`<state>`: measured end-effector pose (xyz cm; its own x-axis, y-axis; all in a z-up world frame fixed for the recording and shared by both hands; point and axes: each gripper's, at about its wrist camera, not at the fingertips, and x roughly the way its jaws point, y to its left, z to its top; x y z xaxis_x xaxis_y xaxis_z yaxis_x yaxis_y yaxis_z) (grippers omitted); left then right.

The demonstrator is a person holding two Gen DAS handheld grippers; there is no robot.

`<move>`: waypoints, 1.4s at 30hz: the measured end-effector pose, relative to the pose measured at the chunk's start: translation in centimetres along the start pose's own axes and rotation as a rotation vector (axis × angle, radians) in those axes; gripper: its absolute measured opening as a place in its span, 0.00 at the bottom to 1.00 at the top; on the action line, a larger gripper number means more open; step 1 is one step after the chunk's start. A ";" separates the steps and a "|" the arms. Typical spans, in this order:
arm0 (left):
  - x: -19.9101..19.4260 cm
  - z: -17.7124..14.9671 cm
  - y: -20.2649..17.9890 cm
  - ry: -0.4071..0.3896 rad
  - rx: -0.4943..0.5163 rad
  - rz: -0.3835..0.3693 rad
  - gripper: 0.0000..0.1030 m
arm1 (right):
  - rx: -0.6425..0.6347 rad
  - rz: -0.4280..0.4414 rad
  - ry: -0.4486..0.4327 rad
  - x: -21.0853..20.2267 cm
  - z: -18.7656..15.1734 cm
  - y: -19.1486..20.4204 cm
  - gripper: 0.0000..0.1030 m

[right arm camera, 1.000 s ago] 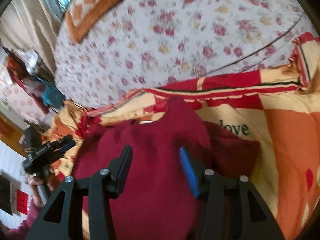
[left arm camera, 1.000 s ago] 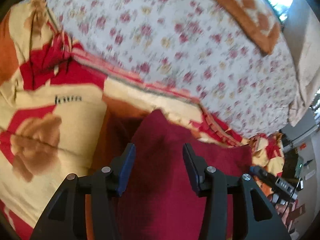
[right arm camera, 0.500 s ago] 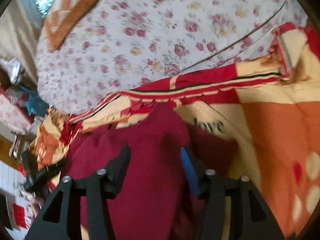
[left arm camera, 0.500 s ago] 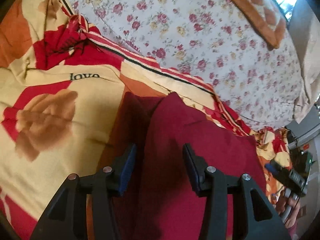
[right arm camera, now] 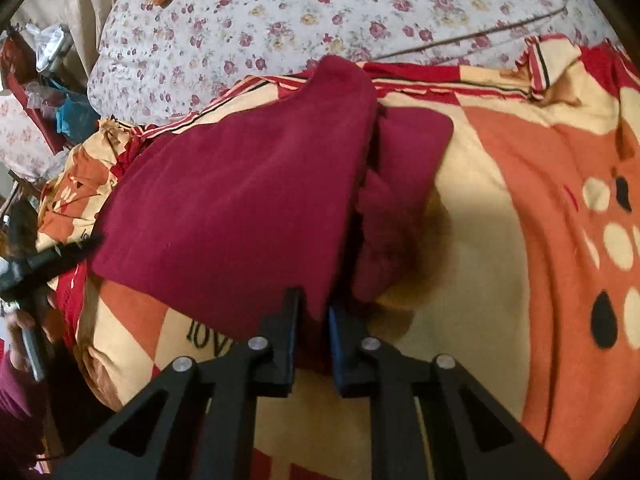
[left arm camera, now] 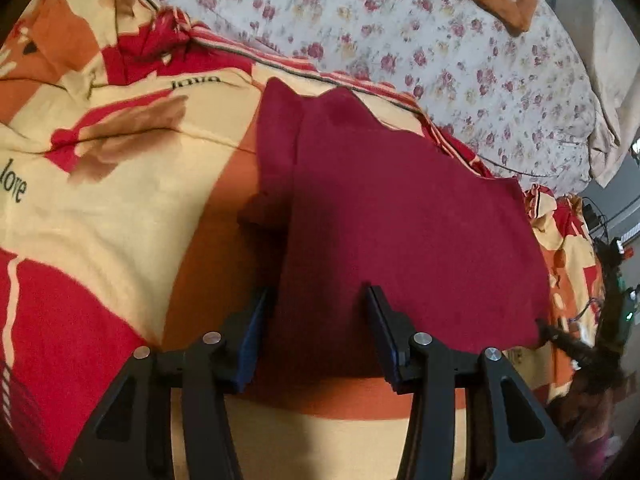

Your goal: Fold small clothes

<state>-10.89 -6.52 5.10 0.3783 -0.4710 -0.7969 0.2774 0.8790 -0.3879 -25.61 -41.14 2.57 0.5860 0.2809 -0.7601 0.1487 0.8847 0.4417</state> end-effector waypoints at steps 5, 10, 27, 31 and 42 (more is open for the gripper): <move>-1.1 0.3 0.2 0.013 -0.036 -0.007 0.26 | -0.006 -0.056 -0.033 -2.4 0.5 1.0 0.29; -3.5 1.5 -0.6 -0.096 -0.041 0.006 0.26 | -0.013 -0.041 -0.126 -4.7 2.8 2.2 0.45; 0.8 1.4 -1.5 -0.046 -0.037 -0.026 0.26 | -0.003 -0.152 -0.025 8.9 13.3 2.6 0.47; 0.2 1.3 -1.0 -0.060 -0.060 -0.065 0.26 | -0.010 -0.162 -0.033 8.7 13.2 2.9 0.47; -2.0 0.3 1.5 -0.126 -0.172 -0.183 0.26 | -0.144 -0.101 0.019 8.7 12.5 10.1 0.58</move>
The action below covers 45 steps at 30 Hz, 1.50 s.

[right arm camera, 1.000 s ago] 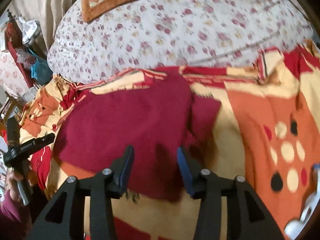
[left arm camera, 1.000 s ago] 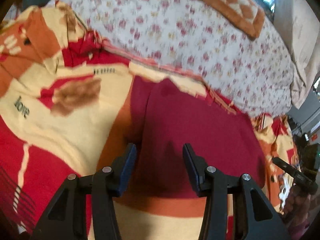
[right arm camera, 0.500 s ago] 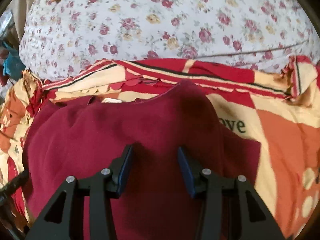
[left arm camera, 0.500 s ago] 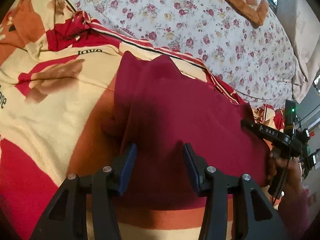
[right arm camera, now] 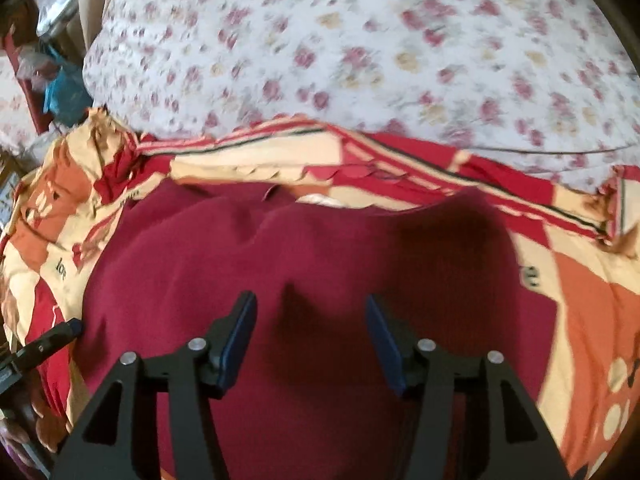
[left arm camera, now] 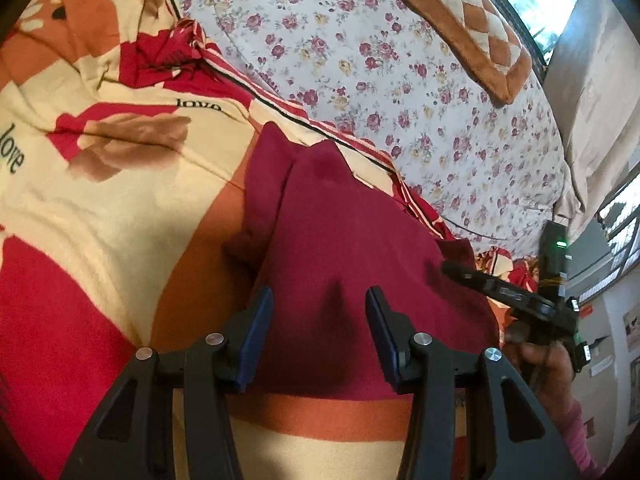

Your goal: Fold small clothes

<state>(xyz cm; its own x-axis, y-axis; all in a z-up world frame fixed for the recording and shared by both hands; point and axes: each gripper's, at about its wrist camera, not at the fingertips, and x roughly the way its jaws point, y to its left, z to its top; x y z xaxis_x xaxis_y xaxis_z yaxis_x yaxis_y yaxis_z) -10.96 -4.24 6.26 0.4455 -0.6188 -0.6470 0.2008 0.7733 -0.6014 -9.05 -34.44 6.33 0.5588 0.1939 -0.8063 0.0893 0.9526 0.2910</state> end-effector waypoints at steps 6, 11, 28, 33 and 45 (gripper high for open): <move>0.4 0.2 1.2 0.008 -0.026 -0.058 0.26 | 0.011 -0.088 0.079 2.7 0.5 1.3 0.59; 0.6 0.3 0.9 0.011 0.003 -0.061 0.29 | -0.019 0.002 0.053 1.7 2.1 4.8 0.59; 1.5 0.2 0.7 0.026 0.011 -0.080 0.32 | -0.349 0.133 0.284 10.9 6.9 21.1 0.84; 1.7 0.2 0.7 0.028 0.005 -0.083 0.32 | -0.410 0.080 0.314 12.0 6.4 22.5 0.90; 1.7 0.5 -0.3 -0.016 0.045 -0.124 0.38 | -0.368 0.179 0.215 7.6 6.6 19.1 0.20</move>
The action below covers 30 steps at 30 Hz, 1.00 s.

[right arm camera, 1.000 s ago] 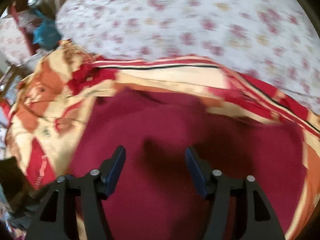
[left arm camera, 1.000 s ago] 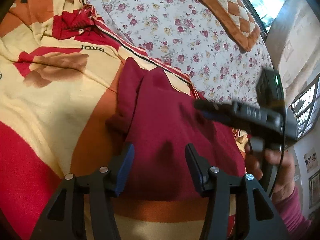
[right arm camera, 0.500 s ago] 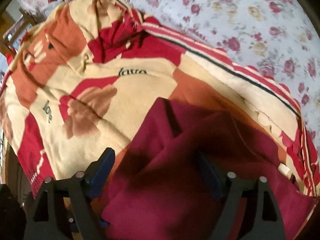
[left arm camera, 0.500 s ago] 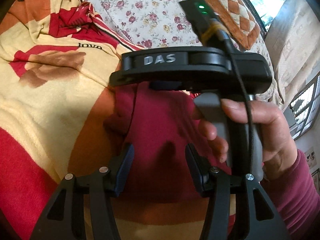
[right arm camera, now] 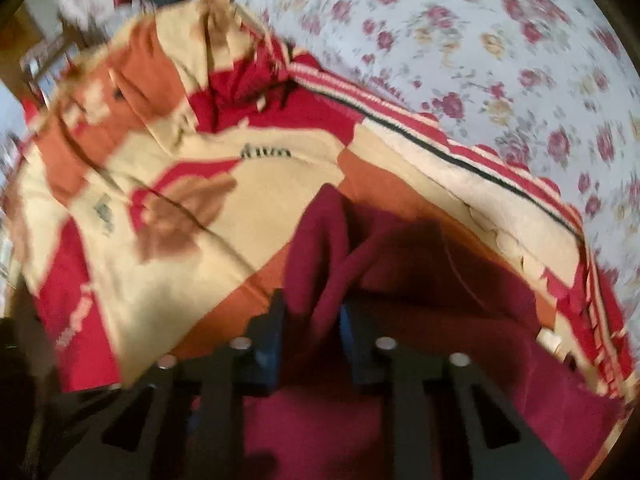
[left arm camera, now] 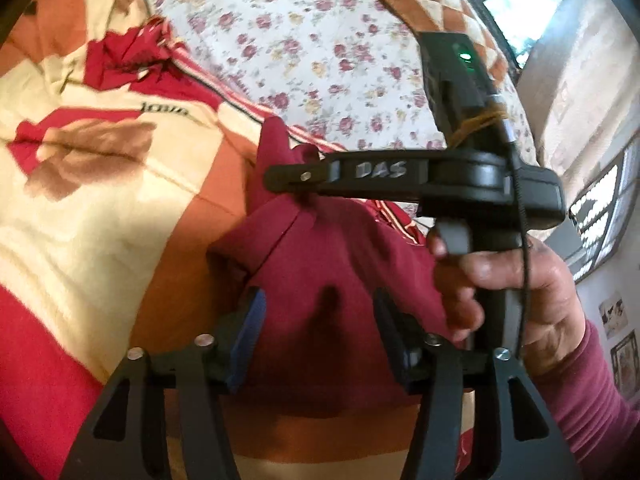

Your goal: Fold small clothes

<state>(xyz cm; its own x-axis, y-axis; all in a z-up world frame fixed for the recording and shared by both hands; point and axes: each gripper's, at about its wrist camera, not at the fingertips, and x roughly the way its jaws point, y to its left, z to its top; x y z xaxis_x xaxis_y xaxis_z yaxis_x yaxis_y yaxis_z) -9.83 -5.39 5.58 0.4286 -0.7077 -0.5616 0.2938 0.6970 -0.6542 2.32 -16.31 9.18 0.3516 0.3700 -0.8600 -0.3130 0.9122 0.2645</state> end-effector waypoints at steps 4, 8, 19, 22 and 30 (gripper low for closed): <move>0.0 -0.1 -1.5 -0.017 0.086 0.000 0.40 | 0.047 0.067 -0.049 -2.2 -0.5 -1.5 0.18; -2.3 0.5 -1.9 -0.130 0.112 -0.086 0.43 | 0.063 0.077 -0.083 -3.1 -0.8 -2.3 0.16; 1.4 1.0 -1.0 -0.039 0.085 0.030 0.53 | 0.095 0.121 -0.117 -4.7 -1.5 -3.3 0.16; 2.8 0.7 -1.4 0.004 0.086 0.039 0.51 | 0.094 0.125 -0.112 -4.7 -1.5 -3.2 0.16; 2.6 0.4 -0.9 -0.007 0.055 0.019 0.16 | 0.067 0.043 -0.031 -1.9 0.6 -1.4 0.62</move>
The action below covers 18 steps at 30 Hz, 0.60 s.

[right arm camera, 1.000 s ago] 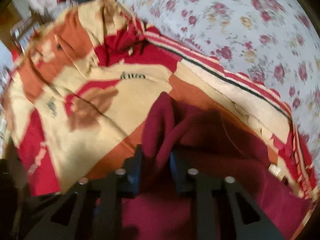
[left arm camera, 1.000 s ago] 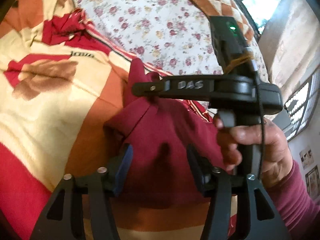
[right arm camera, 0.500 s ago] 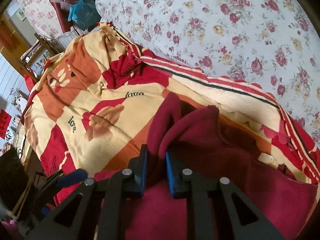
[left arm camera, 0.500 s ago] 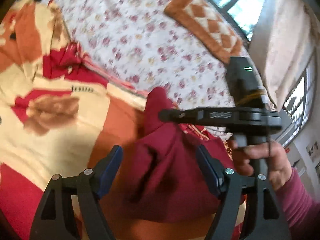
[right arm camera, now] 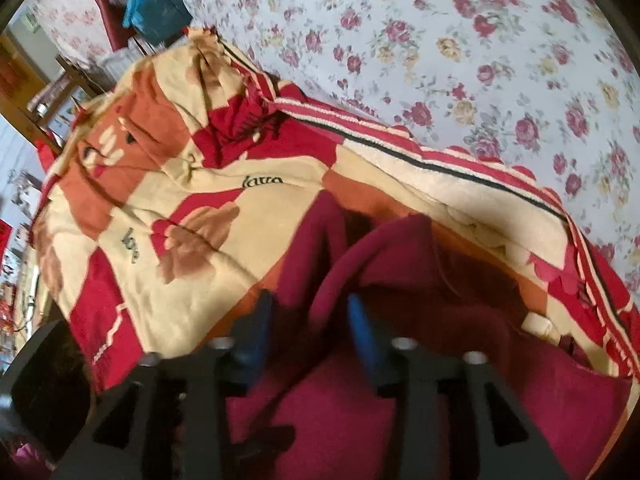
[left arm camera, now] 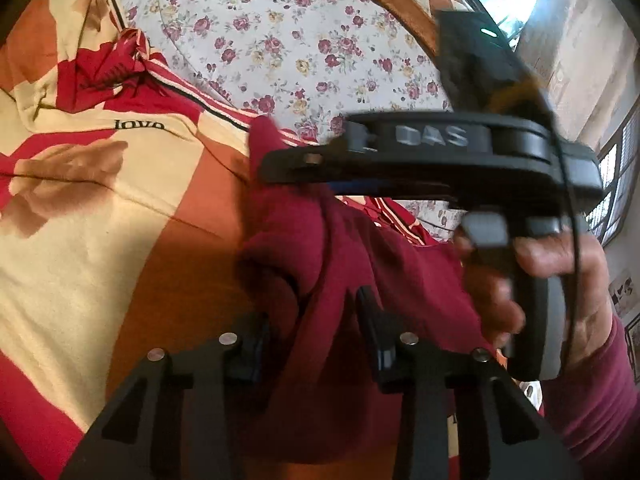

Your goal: Fold small clothes

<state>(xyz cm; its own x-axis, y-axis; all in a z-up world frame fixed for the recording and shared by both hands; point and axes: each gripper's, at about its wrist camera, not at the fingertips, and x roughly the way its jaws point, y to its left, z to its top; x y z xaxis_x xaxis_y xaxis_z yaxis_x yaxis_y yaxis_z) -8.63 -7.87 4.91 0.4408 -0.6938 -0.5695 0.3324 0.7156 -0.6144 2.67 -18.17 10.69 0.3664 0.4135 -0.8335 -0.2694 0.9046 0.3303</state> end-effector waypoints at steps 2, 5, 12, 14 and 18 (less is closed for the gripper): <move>0.1 0.0 -0.1 -0.001 0.006 0.000 0.16 | -0.007 -0.025 0.048 1.5 0.7 0.4 0.66; 0.4 0.0 -0.6 0.002 0.024 0.007 0.16 | -0.013 -0.052 0.101 3.2 1.2 0.8 0.68; 1.0 -0.4 -1.0 0.022 0.028 0.059 0.16 | -0.002 -0.046 0.072 3.3 0.4 -0.4 0.25; 1.2 -0.6 -1.4 0.021 0.036 0.061 0.16 | 0.007 -0.010 0.020 1.5 -0.4 -1.1 0.23; 0.9 -0.8 -2.5 0.021 0.044 0.037 0.13 | 0.011 0.011 -0.019 -0.3 -0.8 -1.6 0.21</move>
<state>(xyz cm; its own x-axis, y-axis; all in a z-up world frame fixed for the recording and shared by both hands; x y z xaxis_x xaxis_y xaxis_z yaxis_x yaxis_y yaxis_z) -9.78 -10.36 5.49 0.4364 -0.6678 -0.6029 0.3528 0.7435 -0.5682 2.23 -19.78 10.07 0.3801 0.4253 -0.8213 -0.2641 0.9009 0.3443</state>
